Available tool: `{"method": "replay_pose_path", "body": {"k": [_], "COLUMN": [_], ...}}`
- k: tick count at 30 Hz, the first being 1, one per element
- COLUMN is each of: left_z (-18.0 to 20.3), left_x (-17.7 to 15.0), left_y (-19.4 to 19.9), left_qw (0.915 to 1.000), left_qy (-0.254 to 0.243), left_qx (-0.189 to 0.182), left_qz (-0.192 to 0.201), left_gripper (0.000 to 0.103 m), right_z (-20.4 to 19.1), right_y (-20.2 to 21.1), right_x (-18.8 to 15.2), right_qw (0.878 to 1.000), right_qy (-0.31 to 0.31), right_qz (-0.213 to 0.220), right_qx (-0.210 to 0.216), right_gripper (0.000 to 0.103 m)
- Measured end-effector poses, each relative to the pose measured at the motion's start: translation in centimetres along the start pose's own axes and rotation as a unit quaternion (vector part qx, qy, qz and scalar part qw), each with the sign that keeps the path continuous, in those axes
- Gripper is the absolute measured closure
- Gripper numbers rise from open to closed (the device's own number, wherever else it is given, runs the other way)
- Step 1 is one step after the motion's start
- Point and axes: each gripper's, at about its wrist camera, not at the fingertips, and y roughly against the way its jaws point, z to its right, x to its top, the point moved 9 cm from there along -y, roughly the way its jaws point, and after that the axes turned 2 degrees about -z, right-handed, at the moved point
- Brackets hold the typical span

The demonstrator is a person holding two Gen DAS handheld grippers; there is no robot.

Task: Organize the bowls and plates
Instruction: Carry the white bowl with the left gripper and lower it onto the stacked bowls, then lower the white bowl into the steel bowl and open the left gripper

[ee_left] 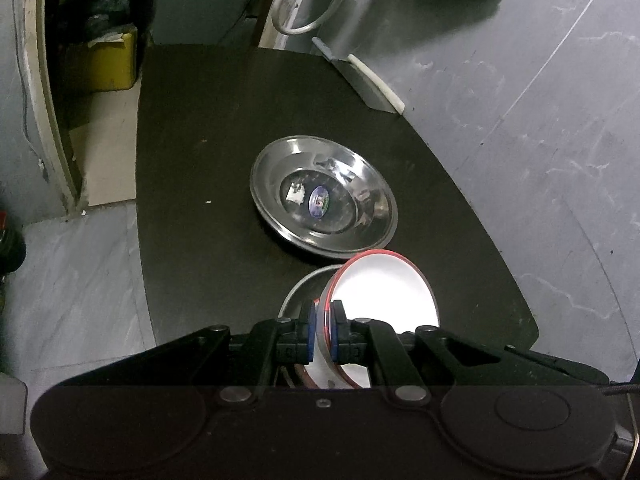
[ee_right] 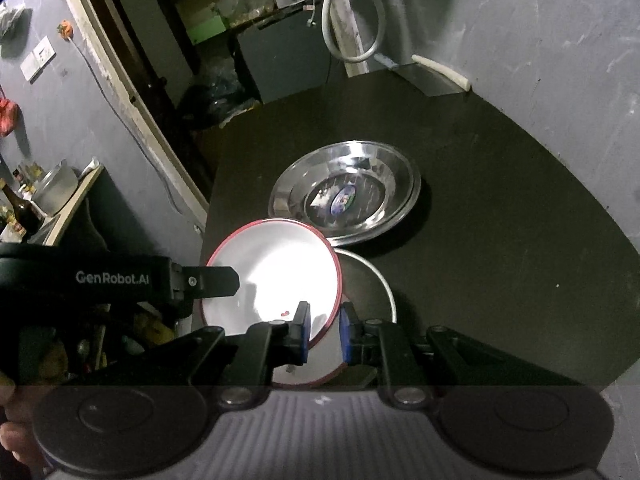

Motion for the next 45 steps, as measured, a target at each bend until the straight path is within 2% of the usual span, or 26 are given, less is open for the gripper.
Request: {"method": "replay_pose_path", "body": {"k": [30, 45], "left_z": [0.1, 0.1], "left_x": [-1.3, -1.5], "left_y": [-1.9, -2.3], "left_qw": [0.9992, 0.9987], "left_qy": [-0.014, -0.022], "left_qx": [0.018, 0.027], "left_qz": [-0.034, -0.036], "left_gripper": [0.096, 0.095], "right_z": [0.6, 0.9], "right_y": [-1.4, -1.5], "right_x": [-0.8, -1.1], "right_qw": [0.999, 0.999], "right_qy": [0.002, 0.002], "right_qz": [-0.041, -0.044], "right_qx": [-0.004, -0.002], "right_gripper": [0.086, 0.079]}}
